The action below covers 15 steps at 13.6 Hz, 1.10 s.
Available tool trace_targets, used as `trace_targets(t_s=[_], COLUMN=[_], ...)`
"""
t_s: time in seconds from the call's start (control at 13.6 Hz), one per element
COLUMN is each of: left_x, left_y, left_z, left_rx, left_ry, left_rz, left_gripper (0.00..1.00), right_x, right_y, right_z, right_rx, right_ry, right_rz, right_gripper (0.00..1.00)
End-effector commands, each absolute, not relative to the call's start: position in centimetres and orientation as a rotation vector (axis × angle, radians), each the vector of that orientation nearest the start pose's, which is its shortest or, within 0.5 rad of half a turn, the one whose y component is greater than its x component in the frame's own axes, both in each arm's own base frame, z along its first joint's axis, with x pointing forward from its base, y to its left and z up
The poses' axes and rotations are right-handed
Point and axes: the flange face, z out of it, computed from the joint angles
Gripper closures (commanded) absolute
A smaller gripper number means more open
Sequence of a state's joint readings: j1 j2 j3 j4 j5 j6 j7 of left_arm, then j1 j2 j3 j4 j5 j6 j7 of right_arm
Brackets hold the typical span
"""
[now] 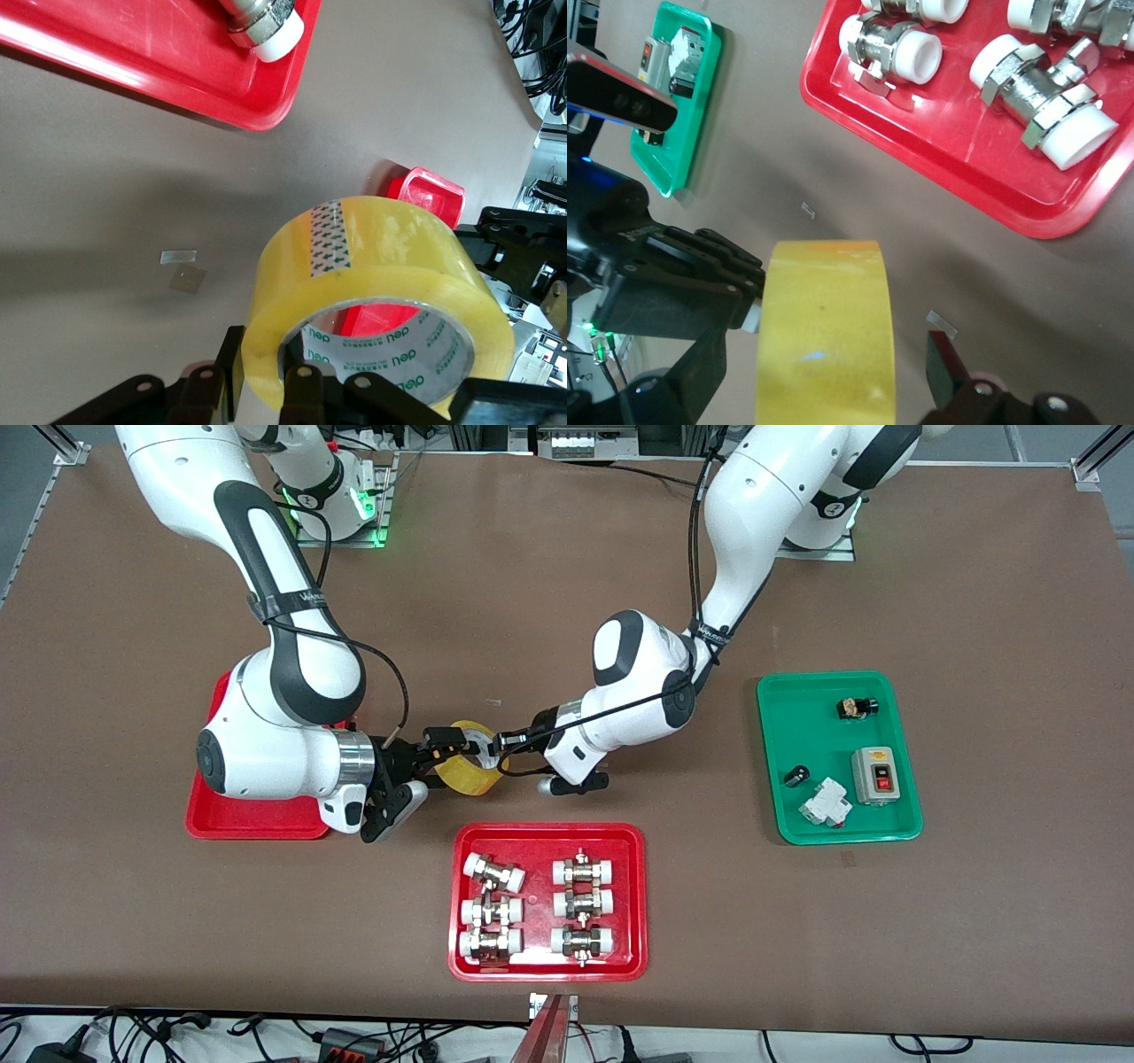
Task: Left arm passes tape to right arm into tray
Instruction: 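Grasp the tape roll with the right gripper beside the left gripper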
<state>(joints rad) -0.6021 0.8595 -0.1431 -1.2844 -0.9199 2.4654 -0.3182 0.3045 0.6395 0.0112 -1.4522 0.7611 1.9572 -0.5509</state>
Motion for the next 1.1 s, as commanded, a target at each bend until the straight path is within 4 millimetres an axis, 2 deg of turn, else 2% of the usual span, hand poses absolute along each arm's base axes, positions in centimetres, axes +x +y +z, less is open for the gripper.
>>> trace_targets(t_s=[0.0,0.37,0.44,0.51,0.59,0.66,0.81,0.95,1.03], left_x=[59.7,59.7,59.7,59.7,59.7,59.7,59.7,59.6,59.6], left_y=[-50.6,-50.5,-50.5,-50.5,-50.5,-50.5,-50.4,-50.5,-50.5], left_z=[27.4,27.2,27.1,27.1,26.9,26.8,26.7,26.4,26.4], left_rx=[2.27,2.273,2.274,2.275,2.276,2.277,2.278,2.282,2.283], left_ry=[0.33,0.33,0.331,0.33,0.329,0.33,0.332,0.331,0.33], left_rz=[-0.154,-0.156,-0.158,-0.157,-0.157,-0.159,-0.159,-0.163,-0.162], left_gripper=[0.99,0.99,0.99,0.99,0.99,0.99,0.99,0.99,0.99], right_x=[66.3,66.0,66.0,66.0,65.9,65.8,65.9,65.9,66.0], right_y=[26.5,25.6,25.4,25.3,25.4,25.4,25.3,25.2,25.1], right_z=[32.1,31.8,31.9,31.9,31.8,31.9,32.0,32.1,32.1], right_rx=[-2.325,-2.319,-2.316,-2.317,-2.321,-2.324,-2.326,-2.326,-2.326], right_ry=[-0.637,-0.648,-0.649,-0.645,-0.627,-0.616,-0.61,-0.61,-0.608], right_rz=[0.068,0.131,0.137,0.141,0.156,0.165,0.165,0.162,0.161], right_gripper=[0.0,0.0,0.06,0.3,0.34,0.49,0.64,0.73,0.74])
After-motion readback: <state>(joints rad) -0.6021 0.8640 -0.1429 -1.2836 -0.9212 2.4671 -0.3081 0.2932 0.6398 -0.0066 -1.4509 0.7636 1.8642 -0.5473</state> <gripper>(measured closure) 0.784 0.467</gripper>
